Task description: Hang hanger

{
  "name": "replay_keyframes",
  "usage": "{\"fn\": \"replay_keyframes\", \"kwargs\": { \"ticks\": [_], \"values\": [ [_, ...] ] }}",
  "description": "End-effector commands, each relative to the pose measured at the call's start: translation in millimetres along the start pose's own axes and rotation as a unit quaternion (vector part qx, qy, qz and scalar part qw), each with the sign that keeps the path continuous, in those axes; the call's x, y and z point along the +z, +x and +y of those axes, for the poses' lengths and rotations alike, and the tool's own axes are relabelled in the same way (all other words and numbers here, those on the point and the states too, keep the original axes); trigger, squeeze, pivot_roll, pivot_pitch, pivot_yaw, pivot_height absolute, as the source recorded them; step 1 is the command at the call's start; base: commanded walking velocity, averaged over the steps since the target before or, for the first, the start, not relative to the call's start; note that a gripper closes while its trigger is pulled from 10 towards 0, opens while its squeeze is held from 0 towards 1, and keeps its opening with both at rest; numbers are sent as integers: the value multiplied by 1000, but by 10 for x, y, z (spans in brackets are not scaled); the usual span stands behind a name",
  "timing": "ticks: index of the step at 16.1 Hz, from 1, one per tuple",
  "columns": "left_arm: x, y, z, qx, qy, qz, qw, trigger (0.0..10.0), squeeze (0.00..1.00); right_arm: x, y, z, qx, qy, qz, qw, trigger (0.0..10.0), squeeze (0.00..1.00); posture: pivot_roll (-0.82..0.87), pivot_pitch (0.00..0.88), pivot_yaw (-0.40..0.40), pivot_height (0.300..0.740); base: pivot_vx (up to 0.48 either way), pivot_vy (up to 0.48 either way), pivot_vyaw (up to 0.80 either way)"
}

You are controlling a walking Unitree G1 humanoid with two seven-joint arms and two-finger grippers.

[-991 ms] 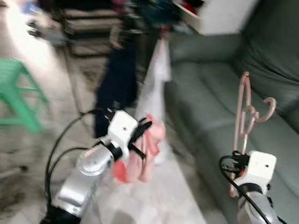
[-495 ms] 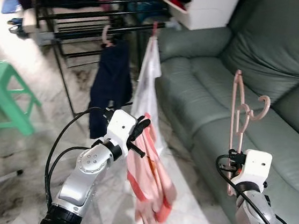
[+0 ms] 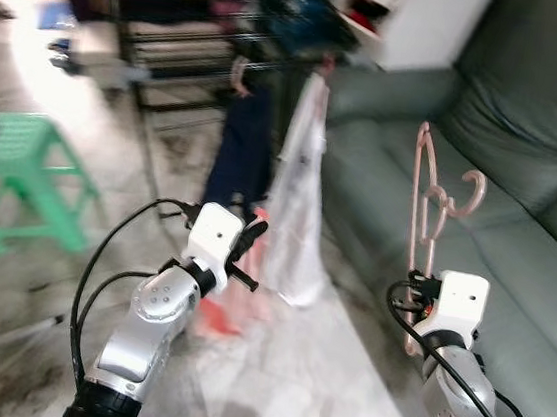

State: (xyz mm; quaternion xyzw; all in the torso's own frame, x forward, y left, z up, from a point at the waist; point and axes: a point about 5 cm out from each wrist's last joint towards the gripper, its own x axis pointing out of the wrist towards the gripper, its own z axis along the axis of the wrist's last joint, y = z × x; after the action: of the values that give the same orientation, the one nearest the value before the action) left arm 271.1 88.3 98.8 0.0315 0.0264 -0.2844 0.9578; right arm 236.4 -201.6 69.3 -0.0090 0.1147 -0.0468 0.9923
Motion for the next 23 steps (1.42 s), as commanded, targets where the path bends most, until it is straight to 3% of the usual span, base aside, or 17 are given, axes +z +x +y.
{"fn": "replay_keyframes", "kwargs": {
  "ticks": [1,14,17,23],
  "values": [
    [57,52,-71,-17,6,-11,1000,10000,0,-7,3,-72,-13,-6,6,1000,10000,0,-89,0,26,740,0,0,-800],
    [-28,51,-142,-24,-4,-2,1000,10000,0,-96,-9,-72,-18,-3,18,1000,10000,0,-91,0,20,740,0,0,-784],
    [-23,69,-152,-28,-1,-5,1000,10000,0,-48,-5,-97,-26,-4,4,1000,10000,0,-96,0,19,740,0,0,0],
    [-95,54,-183,-32,-5,6,999,10000,0,-141,-50,-131,-39,-15,26,999,10000,0,-102,0,18,740,-217,0,0]
  ]
}}
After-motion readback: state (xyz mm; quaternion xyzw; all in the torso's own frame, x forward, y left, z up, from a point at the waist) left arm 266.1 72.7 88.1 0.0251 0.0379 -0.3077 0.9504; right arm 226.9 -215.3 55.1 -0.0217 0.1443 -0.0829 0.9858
